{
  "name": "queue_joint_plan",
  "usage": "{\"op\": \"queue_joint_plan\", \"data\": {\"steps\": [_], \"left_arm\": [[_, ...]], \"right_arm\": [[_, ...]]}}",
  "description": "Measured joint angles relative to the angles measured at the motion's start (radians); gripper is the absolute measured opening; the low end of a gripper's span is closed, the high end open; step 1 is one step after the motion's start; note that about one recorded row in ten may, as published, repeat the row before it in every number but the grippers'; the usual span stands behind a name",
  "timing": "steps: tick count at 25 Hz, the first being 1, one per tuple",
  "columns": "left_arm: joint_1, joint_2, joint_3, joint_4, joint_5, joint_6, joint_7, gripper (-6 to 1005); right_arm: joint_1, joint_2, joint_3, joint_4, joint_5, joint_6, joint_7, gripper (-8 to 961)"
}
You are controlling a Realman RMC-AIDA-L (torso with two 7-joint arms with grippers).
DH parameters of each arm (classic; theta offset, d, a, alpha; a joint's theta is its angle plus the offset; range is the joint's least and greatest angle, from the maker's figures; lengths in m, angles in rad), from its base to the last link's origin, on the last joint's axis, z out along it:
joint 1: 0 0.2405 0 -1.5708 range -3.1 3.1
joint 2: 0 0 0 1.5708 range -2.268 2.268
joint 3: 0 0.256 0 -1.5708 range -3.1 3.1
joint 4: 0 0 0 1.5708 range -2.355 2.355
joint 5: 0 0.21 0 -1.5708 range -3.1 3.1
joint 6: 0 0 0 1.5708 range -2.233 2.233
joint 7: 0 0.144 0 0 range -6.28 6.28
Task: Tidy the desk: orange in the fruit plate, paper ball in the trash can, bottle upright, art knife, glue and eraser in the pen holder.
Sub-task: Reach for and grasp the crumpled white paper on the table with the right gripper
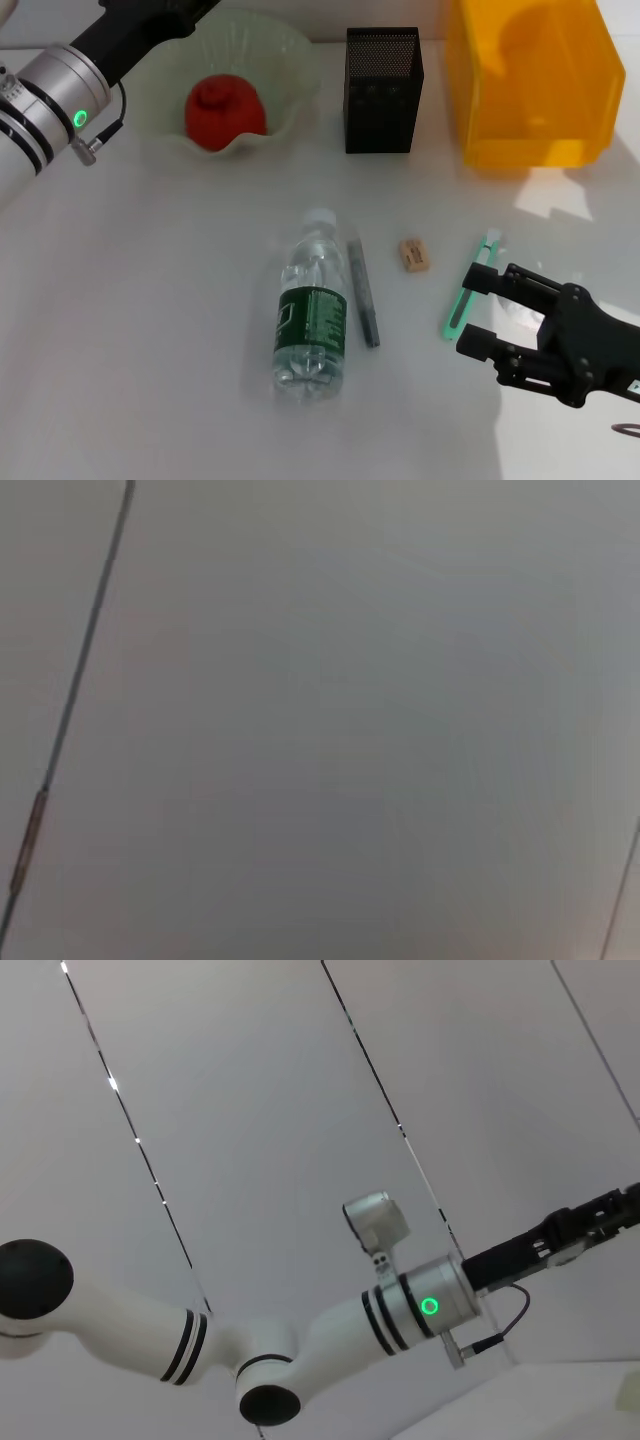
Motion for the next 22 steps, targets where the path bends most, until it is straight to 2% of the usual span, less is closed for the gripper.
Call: {"op": "queue_joint_plan", "data": {"steps": [3, 6, 8, 9, 10, 11, 12, 14, 17, 19, 22], "left_arm": [[0.039, 0.006, 0.006, 0.006, 0.004, 0.145, -0.078, 700], [0.096, 0.014, 0.022, 0.045, 0.035, 0.306, -0.186, 789], [0.096, 0.014, 0.022, 0.045, 0.035, 0.306, -0.186, 829], [0.131, 0.018, 0.050, 0.094, 0.073, 0.389, -0.227, 848], [0.209, 0.036, 0.126, 0.222, 0.162, 0.528, -0.295, 848], [0.223, 0.042, 0.140, 0.245, 0.177, 0.550, -0.305, 848], [0.258, 0.059, 0.166, 0.298, 0.220, 0.602, -0.335, 848], [0.288, 0.079, 0.182, 0.341, 0.281, 0.652, -0.362, 848], [0.320, 0.117, 0.178, 0.365, 0.404, 0.707, -0.379, 847], [0.340, 0.132, 0.170, 0.368, 0.447, 0.722, -0.383, 847], [0.365, 0.142, 0.154, 0.372, 0.472, 0.718, -0.385, 847]], "right_arm": [[0.000, 0.000, 0.026, 0.001, 0.000, -0.017, 0.000, 803], [0.008, -0.008, 0.092, -0.021, 0.001, -0.128, 0.007, 803], [0.019, -0.020, 0.167, -0.063, 0.004, -0.231, 0.046, 803], [0.028, -0.029, 0.197, -0.091, 0.021, -0.262, 0.090, 803], [0.042, -0.045, 0.219, -0.169, 0.073, -0.279, 0.225, 803], [0.042, -0.045, 0.219, -0.169, 0.073, -0.279, 0.225, 803], [0.053, -0.055, 0.215, -0.221, 0.101, -0.277, 0.305, 803], [0.070, -0.069, 0.207, -0.337, 0.126, -0.276, 0.443, 803], [0.100, -0.076, 0.186, -0.561, 0.101, -0.269, 0.612, 803], [0.123, -0.076, 0.145, -0.735, 0.039, -0.250, 0.743, 803], [0.168, -0.077, 0.042, -0.978, -0.142, -0.211, 0.926, 802]]}}
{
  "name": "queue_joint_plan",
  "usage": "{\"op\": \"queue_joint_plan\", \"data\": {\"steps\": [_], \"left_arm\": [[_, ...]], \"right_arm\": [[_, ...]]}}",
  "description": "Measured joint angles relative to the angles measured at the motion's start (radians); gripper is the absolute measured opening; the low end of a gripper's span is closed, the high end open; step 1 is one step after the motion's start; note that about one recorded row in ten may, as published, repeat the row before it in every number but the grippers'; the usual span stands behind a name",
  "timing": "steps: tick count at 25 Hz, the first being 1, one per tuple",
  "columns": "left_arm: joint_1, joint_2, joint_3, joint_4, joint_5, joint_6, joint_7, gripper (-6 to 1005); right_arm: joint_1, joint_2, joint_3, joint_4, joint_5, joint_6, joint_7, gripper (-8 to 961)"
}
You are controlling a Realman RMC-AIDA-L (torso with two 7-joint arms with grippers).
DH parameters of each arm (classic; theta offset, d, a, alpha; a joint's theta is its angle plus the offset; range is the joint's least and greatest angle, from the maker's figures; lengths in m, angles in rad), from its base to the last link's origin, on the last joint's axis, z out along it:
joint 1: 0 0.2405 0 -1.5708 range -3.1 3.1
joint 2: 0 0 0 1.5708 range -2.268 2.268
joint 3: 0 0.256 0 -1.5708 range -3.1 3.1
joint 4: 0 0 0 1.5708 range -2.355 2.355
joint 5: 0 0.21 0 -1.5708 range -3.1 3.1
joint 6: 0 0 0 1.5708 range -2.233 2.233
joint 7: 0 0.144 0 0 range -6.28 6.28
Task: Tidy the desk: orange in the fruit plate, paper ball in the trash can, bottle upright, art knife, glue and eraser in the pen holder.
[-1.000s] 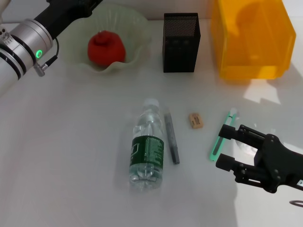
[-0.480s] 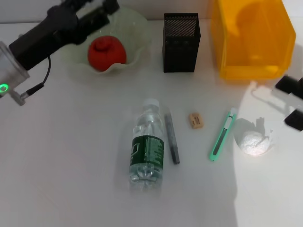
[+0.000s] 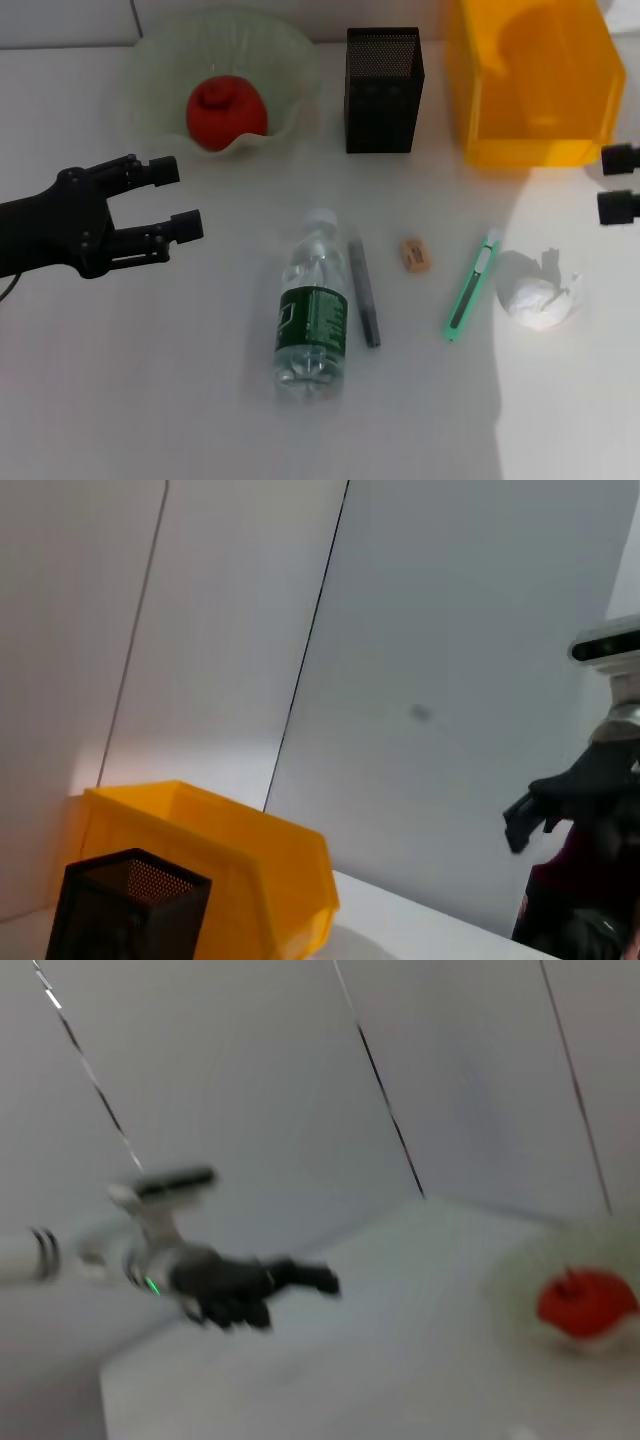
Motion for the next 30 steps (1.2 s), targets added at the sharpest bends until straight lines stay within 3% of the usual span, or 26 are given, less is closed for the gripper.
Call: {"op": "queue_joint_plan", "data": {"steps": [3, 6, 8, 10, 18, 22, 30], "left_arm": [[0.012, 0.005, -0.003, 0.007, 0.009, -0.002, -0.007, 847], [0.011, 0.006, -0.004, 0.008, 0.028, -0.011, -0.009, 848], [0.001, 0.003, -0.004, 0.009, 0.050, -0.023, -0.012, 848], [-0.009, -0.002, -0.004, 0.009, 0.067, -0.035, -0.018, 848], [-0.044, -0.023, -0.004, 0.009, 0.132, -0.093, -0.035, 848], [-0.049, -0.027, -0.004, 0.009, 0.133, -0.111, -0.035, 848], [-0.052, -0.029, -0.004, 0.009, 0.134, -0.130, -0.035, 847]], "right_arm": [[0.044, 0.016, -0.161, -0.178, -0.224, 0.017, 0.129, 802], [0.083, 0.050, -0.316, -0.230, -0.412, 0.080, 0.177, 802], [0.106, 0.072, -0.402, -0.208, -0.499, 0.137, 0.186, 801], [0.128, 0.079, -0.508, -0.142, -0.555, 0.216, 0.209, 800], [0.153, 0.078, -0.836, 0.011, -0.618, 0.441, 0.320, 797], [0.164, 0.079, -0.891, 0.057, -0.627, 0.487, 0.343, 795], [0.157, 0.080, -0.904, 0.048, -0.621, 0.497, 0.341, 672]]}}
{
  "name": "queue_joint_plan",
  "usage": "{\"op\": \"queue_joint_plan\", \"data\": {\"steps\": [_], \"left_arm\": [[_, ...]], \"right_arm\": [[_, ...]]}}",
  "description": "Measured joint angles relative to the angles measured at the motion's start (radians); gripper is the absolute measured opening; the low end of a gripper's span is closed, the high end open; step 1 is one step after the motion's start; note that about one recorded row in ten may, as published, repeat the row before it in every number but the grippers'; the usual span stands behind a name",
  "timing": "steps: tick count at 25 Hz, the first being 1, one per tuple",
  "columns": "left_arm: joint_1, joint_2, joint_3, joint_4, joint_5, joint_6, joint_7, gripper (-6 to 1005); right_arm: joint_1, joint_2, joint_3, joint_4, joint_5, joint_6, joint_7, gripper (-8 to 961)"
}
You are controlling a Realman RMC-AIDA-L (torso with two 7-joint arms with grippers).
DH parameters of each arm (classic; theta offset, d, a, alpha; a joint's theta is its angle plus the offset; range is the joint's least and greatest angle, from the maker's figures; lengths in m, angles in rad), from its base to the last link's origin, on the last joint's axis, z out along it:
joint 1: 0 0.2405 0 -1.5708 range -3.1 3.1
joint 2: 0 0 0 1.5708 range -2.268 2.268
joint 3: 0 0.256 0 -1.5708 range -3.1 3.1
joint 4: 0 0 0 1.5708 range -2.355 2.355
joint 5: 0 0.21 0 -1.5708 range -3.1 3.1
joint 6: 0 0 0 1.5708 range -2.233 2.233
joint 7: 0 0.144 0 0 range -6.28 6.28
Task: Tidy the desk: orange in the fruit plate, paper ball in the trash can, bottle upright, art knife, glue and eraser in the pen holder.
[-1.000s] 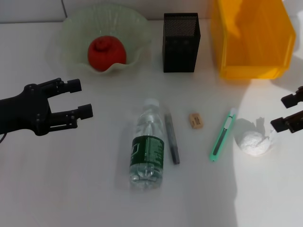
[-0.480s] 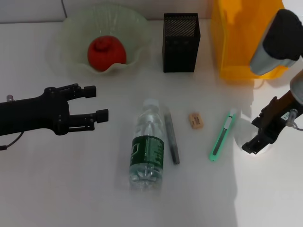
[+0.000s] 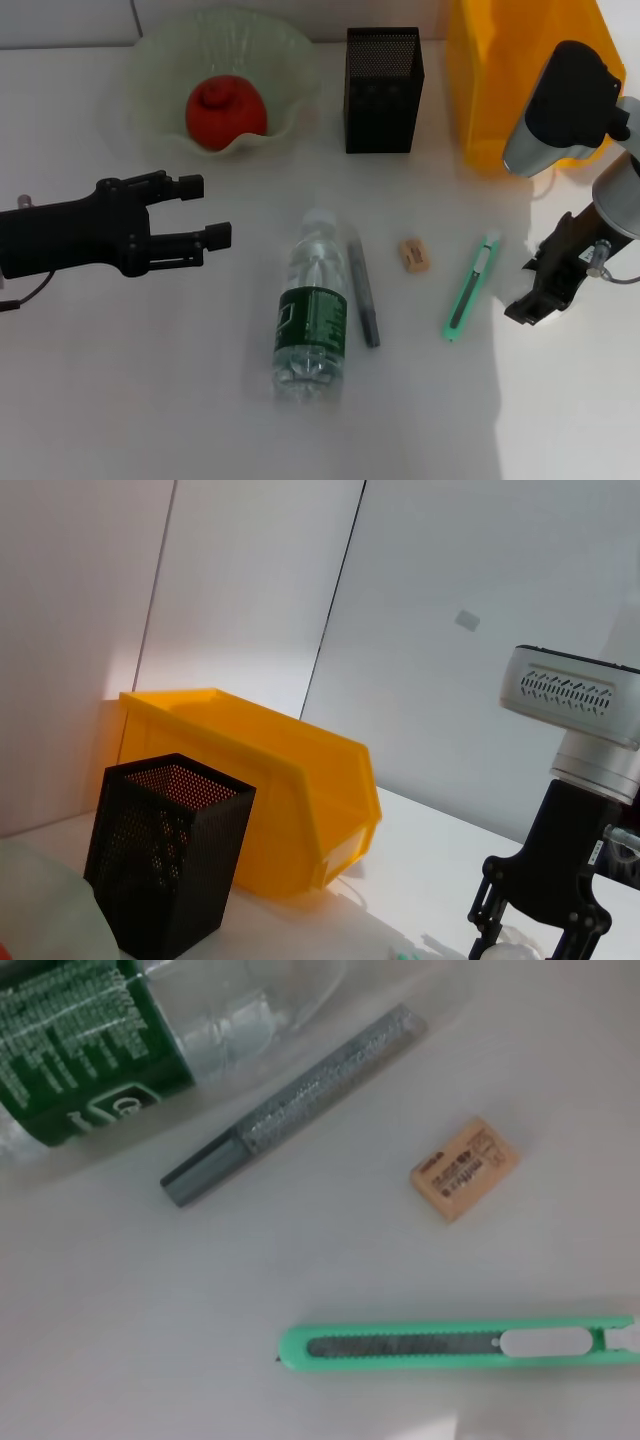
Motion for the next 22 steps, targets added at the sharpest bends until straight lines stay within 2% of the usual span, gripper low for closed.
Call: {"op": "queue_joint_plan", "data": {"steps": [4, 6, 8, 9, 10, 13, 17, 22], "left_arm": [[-0.006, -0.002, 0.000, 0.000, 0.000, -0.010, 0.000, 847], [-0.010, -0.006, 0.000, 0.000, 0.000, -0.018, 0.001, 848], [-0.014, -0.010, 0.000, 0.000, 0.000, -0.020, 0.002, 848], [-0.015, -0.011, 0.000, 0.000, 0.000, -0.020, 0.001, 848], [-0.015, -0.011, 0.000, 0.000, 0.000, -0.020, 0.001, 848], [-0.016, -0.013, 0.000, 0.000, -0.001, -0.020, 0.001, 848], [-0.013, -0.015, -0.005, 0.000, -0.005, -0.020, 0.003, 848], [-0.012, -0.026, -0.056, 0.001, -0.007, -0.018, 0.000, 847]], "right_arm": [[-0.022, -0.001, 0.033, -0.121, 0.002, -0.040, 0.003, 604], [-0.038, 0.001, 0.093, -0.226, 0.005, -0.047, 0.004, 584], [-0.052, 0.002, 0.163, -0.319, 0.015, -0.014, 0.013, 579], [-0.071, 0.003, 0.224, -0.382, 0.029, 0.072, 0.043, 576], [-0.071, 0.003, 0.224, -0.382, 0.029, 0.072, 0.043, 574], [-0.107, 0.003, 0.259, -0.376, 0.041, 0.287, 0.088, 594], [-0.143, 0.001, 0.259, -0.259, 0.103, 0.543, 0.083, 640], [-0.154, 0.003, 0.248, -0.168, 0.150, 0.676, 0.076, 697]]}}
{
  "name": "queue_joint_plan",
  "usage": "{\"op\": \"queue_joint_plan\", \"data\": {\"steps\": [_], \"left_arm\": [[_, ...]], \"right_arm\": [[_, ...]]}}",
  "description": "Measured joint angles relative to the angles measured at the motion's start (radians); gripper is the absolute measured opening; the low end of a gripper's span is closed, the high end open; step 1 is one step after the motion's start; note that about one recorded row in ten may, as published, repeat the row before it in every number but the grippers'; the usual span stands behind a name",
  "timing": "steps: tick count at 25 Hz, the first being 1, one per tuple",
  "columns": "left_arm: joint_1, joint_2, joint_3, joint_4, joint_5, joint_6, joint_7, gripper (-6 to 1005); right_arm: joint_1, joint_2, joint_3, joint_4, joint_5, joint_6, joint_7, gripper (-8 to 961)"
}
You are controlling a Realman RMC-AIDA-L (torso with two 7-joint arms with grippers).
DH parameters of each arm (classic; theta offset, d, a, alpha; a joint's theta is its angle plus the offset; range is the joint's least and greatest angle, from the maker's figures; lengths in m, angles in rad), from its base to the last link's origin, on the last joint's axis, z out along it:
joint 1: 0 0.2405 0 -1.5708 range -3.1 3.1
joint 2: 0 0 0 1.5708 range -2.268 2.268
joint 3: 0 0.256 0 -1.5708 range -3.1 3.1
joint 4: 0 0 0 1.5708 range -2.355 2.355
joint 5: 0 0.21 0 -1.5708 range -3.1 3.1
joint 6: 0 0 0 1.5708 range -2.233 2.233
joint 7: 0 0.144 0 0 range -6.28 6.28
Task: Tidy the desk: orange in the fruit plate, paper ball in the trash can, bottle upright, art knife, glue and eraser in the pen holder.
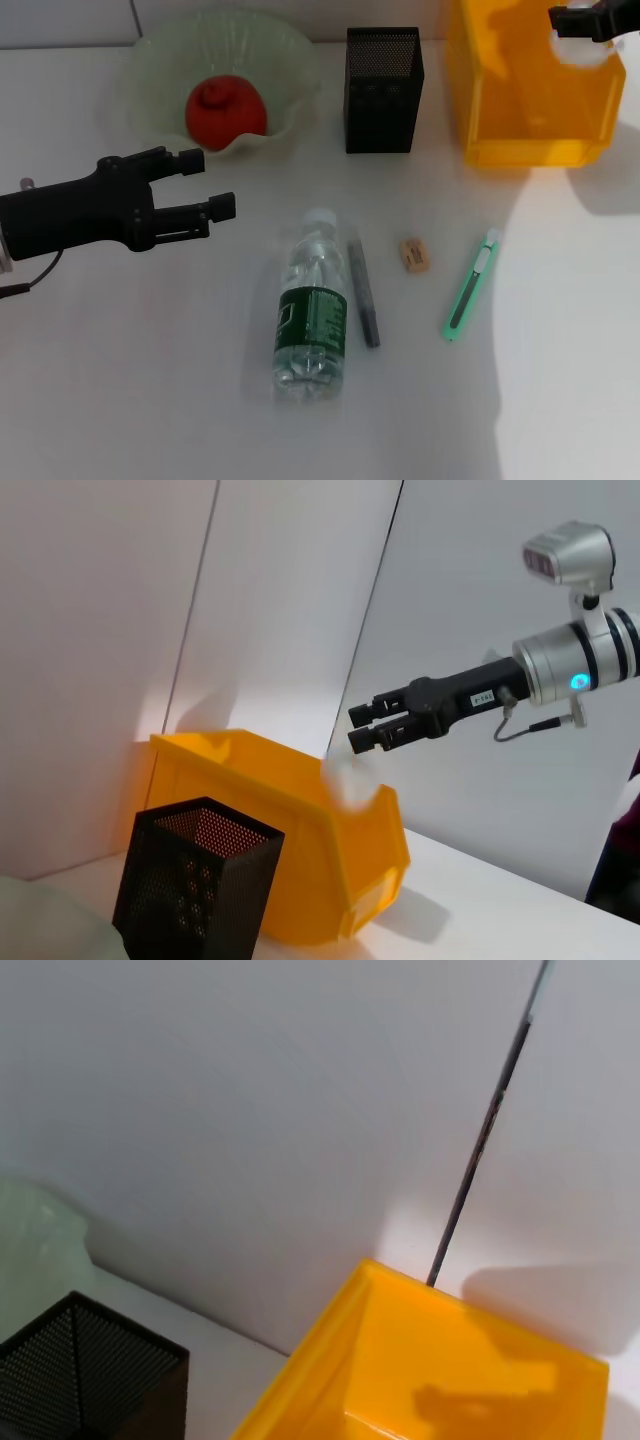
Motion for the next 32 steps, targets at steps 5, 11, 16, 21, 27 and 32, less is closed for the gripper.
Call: {"op": "queue_joint_plan", "data": {"steps": [5, 11, 16, 21, 27, 32], "left_arm": [[-0.003, -0.001, -0.013, 0.008, 0.000, 0.002, -0.004, 847], [0.001, -0.014, -0.011, 0.122, 0.009, -0.003, -0.128, 847], [-0.006, -0.056, 0.029, 0.448, 0.141, -0.002, -0.488, 846], [-0.060, -0.075, 0.232, 0.763, 0.363, -0.068, -0.925, 844], [-0.198, -0.080, 0.427, 0.803, 0.613, -0.097, -1.201, 841], [-0.289, -0.087, 0.525, 0.764, 0.769, -0.109, -1.345, 838]], "right_arm": [[-0.015, -0.002, -0.001, 0.021, 0.056, 0.030, -0.015, 755], [-0.128, -0.004, 0.006, -0.108, 0.221, -0.062, -0.071, 822], [-0.300, -0.004, 0.020, -0.162, 0.599, -0.256, -0.325, 845], [-0.400, -0.003, 0.071, 0.045, 0.878, -0.490, -0.630, 845], [-0.373, -0.006, 0.214, 0.440, 0.952, -0.658, -0.912, 845], [-0.359, -0.006, 0.243, 0.634, 0.945, -0.694, -1.125, 845]]}}
